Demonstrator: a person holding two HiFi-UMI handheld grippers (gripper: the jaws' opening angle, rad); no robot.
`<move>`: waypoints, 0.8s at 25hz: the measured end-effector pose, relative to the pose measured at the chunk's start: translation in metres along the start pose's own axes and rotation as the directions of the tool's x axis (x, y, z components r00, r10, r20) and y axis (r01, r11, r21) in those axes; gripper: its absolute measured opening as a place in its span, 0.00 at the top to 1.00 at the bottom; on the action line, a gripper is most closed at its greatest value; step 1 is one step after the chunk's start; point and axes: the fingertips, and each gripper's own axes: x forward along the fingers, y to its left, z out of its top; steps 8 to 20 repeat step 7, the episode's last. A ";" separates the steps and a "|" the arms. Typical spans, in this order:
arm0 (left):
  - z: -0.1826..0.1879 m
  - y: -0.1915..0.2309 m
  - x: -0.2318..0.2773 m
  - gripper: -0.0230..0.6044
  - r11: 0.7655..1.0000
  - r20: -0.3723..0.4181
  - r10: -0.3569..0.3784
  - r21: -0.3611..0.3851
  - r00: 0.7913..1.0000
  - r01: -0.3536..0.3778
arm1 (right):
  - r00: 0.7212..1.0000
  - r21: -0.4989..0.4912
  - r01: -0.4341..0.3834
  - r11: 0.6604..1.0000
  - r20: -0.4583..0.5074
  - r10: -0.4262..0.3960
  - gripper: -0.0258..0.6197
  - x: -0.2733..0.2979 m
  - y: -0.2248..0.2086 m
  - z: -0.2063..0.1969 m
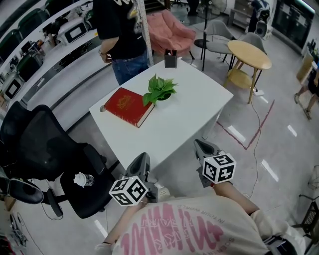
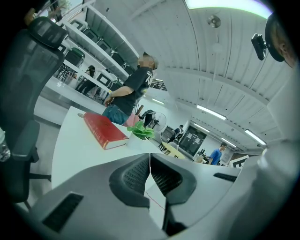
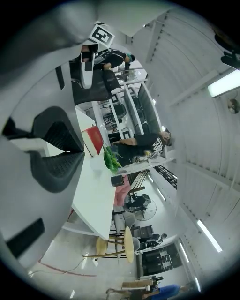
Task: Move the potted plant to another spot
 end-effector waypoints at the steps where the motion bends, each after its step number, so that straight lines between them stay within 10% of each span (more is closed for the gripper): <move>1: 0.000 0.000 -0.001 0.92 1.000 0.000 0.000 0.001 1.000 0.000 | 1.000 0.000 0.001 1.000 0.000 -0.001 0.94 0.000 0.001 0.000; 20: -0.001 0.001 -0.007 0.92 1.000 0.001 0.003 -0.001 1.000 -0.003 | 1.000 -0.007 -0.005 1.000 -0.005 0.005 0.94 -0.002 0.006 -0.003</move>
